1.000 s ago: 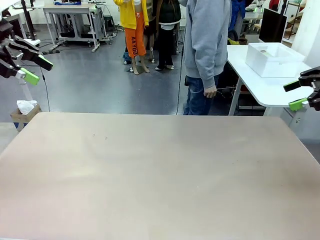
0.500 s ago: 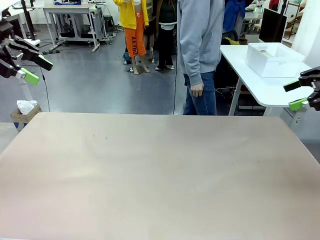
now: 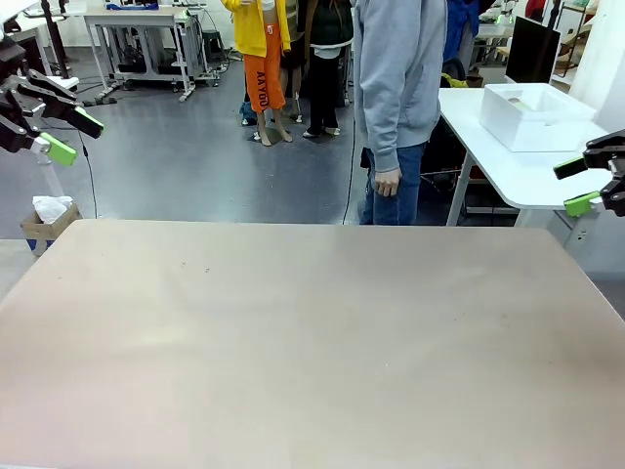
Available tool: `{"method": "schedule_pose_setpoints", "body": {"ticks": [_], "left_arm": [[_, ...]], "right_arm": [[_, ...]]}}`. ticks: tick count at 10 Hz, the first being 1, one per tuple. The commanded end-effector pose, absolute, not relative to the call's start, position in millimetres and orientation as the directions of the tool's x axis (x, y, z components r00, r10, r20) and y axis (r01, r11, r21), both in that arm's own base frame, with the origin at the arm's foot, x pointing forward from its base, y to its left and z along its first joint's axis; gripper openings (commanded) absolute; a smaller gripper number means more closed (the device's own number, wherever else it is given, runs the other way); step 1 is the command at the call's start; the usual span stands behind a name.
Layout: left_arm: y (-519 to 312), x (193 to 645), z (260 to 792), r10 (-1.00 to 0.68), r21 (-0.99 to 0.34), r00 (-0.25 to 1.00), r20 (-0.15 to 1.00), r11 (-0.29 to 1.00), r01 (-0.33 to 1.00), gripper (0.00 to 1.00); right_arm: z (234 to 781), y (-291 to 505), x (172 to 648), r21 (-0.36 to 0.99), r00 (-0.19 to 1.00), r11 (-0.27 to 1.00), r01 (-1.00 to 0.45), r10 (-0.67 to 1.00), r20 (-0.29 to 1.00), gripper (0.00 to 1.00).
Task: Stack the cups and store them in the basket.
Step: Place the stack of Reusable plastic cups into the Pantry Basket.
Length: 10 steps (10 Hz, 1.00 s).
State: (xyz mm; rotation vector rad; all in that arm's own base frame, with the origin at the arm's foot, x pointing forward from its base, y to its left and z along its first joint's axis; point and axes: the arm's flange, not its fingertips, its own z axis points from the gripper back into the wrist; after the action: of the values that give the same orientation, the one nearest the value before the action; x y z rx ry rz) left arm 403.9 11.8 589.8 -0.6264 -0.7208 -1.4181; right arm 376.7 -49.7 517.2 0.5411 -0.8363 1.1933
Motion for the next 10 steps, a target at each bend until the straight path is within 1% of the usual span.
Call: {"method": "schedule_pose_setpoints", "body": {"ticks": [1,10], "left_arm": [[10.9,402.9,590.7,-0.643,0.037,0.010,0.766,0.059,0.998,1.00],[10.9,402.9,590.7,-0.643,0.037,0.010,0.766,0.059,0.998,1.00]], "right_arm": [[519.4,-47.8,379.6,-0.052,0.136,0.310,-0.949,0.556,0.820,1.00],[519.4,-47.8,379.6,-0.052,0.136,0.310,-0.949,0.556,0.820,1.00]]}}
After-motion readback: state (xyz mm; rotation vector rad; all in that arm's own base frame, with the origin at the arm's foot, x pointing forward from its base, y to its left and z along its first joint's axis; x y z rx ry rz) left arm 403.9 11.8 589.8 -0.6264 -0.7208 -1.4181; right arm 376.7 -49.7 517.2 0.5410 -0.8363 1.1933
